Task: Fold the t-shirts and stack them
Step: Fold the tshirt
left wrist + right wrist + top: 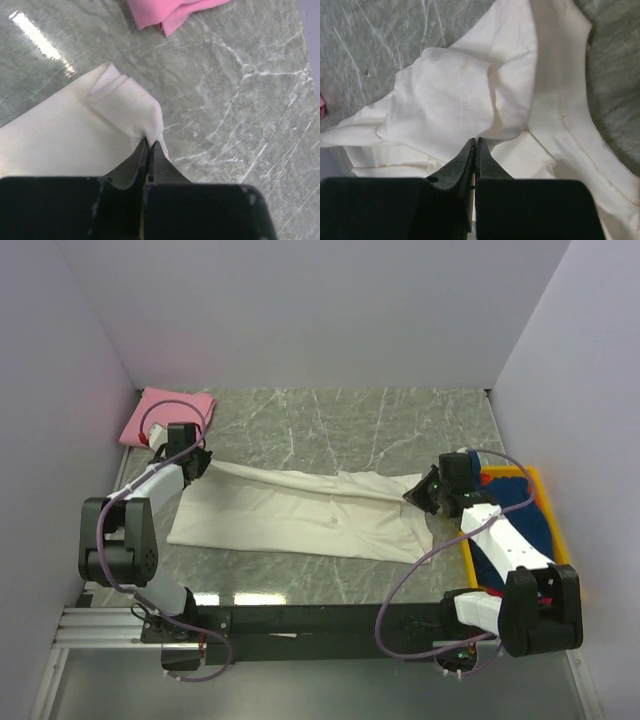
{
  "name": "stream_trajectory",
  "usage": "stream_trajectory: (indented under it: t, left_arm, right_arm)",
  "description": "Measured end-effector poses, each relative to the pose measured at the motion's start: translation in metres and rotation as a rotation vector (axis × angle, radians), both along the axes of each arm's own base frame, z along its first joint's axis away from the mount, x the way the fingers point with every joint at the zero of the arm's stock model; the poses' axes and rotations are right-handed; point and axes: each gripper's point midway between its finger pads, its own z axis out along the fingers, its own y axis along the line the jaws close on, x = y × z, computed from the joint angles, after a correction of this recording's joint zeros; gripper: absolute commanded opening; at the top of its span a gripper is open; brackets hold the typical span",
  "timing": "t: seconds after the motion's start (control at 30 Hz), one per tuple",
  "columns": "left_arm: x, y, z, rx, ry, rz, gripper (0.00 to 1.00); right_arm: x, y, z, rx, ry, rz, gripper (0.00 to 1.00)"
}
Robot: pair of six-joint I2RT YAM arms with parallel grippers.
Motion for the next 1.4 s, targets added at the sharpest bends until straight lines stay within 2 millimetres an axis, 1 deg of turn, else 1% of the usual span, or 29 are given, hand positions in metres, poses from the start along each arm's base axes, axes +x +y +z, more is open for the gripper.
stream_trajectory:
  t: [0.2, 0.33, 0.4, 0.43, 0.47, 0.5, 0.53, 0.6, 0.63, 0.7, 0.77, 0.8, 0.83, 0.87, 0.9, 0.93, 1.0, 1.03, 1.07, 1.13, 1.17, 1.23, 1.33, 1.4]
  left_arm:
    - [-0.021, 0.000, -0.010, -0.021, 0.008, 0.024, 0.01]
    - [-0.031, 0.000, -0.012, -0.028, 0.004, 0.036, 0.01]
    - [-0.033, 0.001, -0.012, -0.029, -0.005, 0.043, 0.10]
    - [-0.034, 0.001, -0.012, -0.031, -0.009, 0.046, 0.17]
    - [-0.035, 0.001, -0.012, -0.034, -0.015, 0.050, 0.30]
    - [-0.037, 0.002, -0.012, -0.034, -0.019, 0.053, 0.38]
    - [-0.039, 0.002, -0.013, -0.038, -0.021, 0.060, 0.47]
    - [-0.045, 0.004, -0.011, -0.043, -0.026, 0.077, 0.59]
    - [-0.048, 0.005, -0.010, -0.041, -0.027, 0.089, 0.62]
    - [-0.052, 0.011, -0.003, -0.029, -0.031, 0.119, 0.62]
    - [-0.057, 0.018, 0.007, -0.005, -0.025, 0.154, 0.56]
    - [-0.057, 0.021, 0.012, 0.005, -0.022, 0.166, 0.55]
    - [-0.054, 0.023, 0.021, 0.014, -0.027, 0.177, 0.55]
    - [-0.050, 0.026, 0.028, 0.022, -0.031, 0.186, 0.49]
    - [-0.046, 0.027, 0.037, 0.028, -0.037, 0.196, 0.47]
    - [-0.041, 0.029, 0.044, 0.037, -0.042, 0.207, 0.45]
    - [-0.028, 0.029, 0.055, 0.054, -0.037, 0.228, 0.43]
    - [-0.021, 0.028, 0.058, 0.062, -0.031, 0.233, 0.41]
    - [-0.013, 0.026, 0.057, 0.069, -0.016, 0.232, 0.37]
    - [0.002, 0.019, 0.050, 0.082, 0.016, 0.221, 0.34]
    - [0.007, 0.015, 0.043, 0.091, 0.045, 0.213, 0.31]
    - [0.013, 0.005, 0.028, 0.103, 0.093, 0.190, 0.31]
    - [0.008, -0.007, 0.004, 0.117, 0.169, 0.156, 0.30]
    - [0.002, -0.012, -0.004, 0.121, 0.193, 0.144, 0.30]
  right_arm:
    - [-0.012, 0.000, -0.012, 0.002, 0.032, 0.005, 0.00]
    - [-0.018, 0.001, -0.019, 0.008, 0.051, 0.012, 0.00]
    - [-0.022, 0.002, -0.023, 0.012, 0.059, 0.016, 0.00]
    - [-0.024, 0.002, -0.025, 0.014, 0.063, 0.018, 0.00]
    - [-0.026, 0.003, -0.026, 0.016, 0.068, 0.020, 0.04]
    - [-0.028, 0.003, -0.028, 0.018, 0.073, 0.023, 0.20]
    - [-0.030, 0.003, -0.030, 0.021, 0.080, 0.024, 0.31]
    - [-0.032, 0.004, -0.032, 0.020, 0.086, 0.034, 0.50]
    - [-0.032, 0.005, -0.031, 0.021, 0.084, 0.039, 0.54]
    - [-0.034, 0.005, -0.028, 0.015, 0.074, 0.053, 0.57]
    - [-0.035, 0.005, -0.022, 0.007, 0.066, 0.064, 0.57]
    - [-0.034, 0.005, -0.017, -0.006, 0.058, 0.072, 0.57]
    - [-0.030, 0.006, -0.009, -0.020, 0.043, 0.080, 0.57]
    - [-0.026, 0.010, -0.001, -0.038, 0.026, 0.095, 0.57]
    - [-0.020, 0.016, 0.007, -0.054, 0.007, 0.117, 0.56]
    - [-0.012, 0.027, 0.018, -0.063, -0.019, 0.151, 0.56]
    - [0.004, 0.054, 0.036, -0.078, -0.059, 0.224, 0.54]
    - [0.011, 0.067, 0.042, -0.084, -0.070, 0.253, 0.54]
    - [0.020, 0.082, 0.048, -0.089, -0.084, 0.286, 0.53]
    - [0.040, 0.109, 0.052, -0.106, -0.102, 0.339, 0.48]
    - [0.047, 0.122, 0.049, -0.112, -0.096, 0.366, 0.46]
    - [0.060, 0.142, 0.040, -0.130, -0.079, 0.406, 0.39]
    - [0.073, 0.165, 0.019, -0.163, -0.040, 0.458, 0.37]
    - [0.075, 0.176, 0.007, -0.184, -0.018, 0.486, 0.37]
